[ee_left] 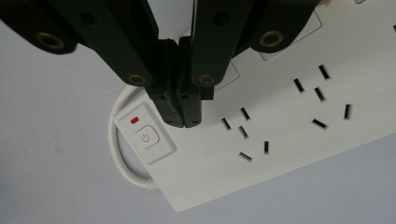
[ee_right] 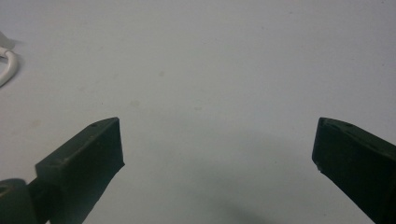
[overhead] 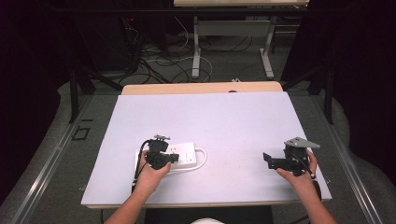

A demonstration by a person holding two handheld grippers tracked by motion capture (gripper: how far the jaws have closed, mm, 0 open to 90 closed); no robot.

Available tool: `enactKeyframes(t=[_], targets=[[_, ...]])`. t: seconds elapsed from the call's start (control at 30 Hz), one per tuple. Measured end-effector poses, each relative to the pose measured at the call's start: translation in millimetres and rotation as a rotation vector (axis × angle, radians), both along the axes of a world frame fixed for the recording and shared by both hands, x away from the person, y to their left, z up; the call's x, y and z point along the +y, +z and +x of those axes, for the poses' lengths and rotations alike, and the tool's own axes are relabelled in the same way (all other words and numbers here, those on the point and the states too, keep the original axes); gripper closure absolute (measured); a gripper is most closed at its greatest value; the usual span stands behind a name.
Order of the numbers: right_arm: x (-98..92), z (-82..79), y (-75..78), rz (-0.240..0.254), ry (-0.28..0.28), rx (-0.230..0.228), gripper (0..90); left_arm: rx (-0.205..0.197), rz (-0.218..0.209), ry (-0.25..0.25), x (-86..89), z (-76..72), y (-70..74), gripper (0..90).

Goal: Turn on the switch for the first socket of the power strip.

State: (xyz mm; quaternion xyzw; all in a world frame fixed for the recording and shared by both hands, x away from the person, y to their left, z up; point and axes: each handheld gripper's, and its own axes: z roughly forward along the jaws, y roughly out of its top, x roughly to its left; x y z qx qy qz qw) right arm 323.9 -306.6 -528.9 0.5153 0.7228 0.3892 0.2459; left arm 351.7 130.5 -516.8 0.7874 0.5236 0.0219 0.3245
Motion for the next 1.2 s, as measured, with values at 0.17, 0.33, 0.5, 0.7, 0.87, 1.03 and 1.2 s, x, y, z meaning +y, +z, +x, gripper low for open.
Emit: enactKeyframes(t=[0.17,0.33,0.5,0.7,0.87,1.03,1.2], targets=[[0.8,0.4,-0.7,0.001,-0.004,-0.005,1.4,-0.004,0.005,0.008,-1.5,0.1,-2.9,89.9],[0.4,0.4,-0.7,0.002,0.001,0.002,1.5,0.003,0.005,0.009,-0.8,0.7,-4.1,89.9],[0.4,0.3,-0.6,0.002,0.003,0.001,1.7,0.007,-0.006,0.014,1.1,1.0,-4.8,89.9],[0.8,0.5,-0.8,0.001,0.004,0.004,1.8,0.008,-0.007,0.007,2.4,1.4,-5.3,90.0],[1.4,0.8,-1.3,0.003,0.005,0.005,1.9,0.006,-0.009,0.009,2.1,1.1,-5.5,90.0],[1.9,0.8,-1.5,0.003,0.001,0.007,2.0,0.001,-0.006,0.012,1.5,0.3,-6.2,90.0],[2.2,0.8,-1.4,0.005,0.002,0.007,2.1,-0.003,0.003,0.01,0.5,-0.1,-6.8,90.0]])
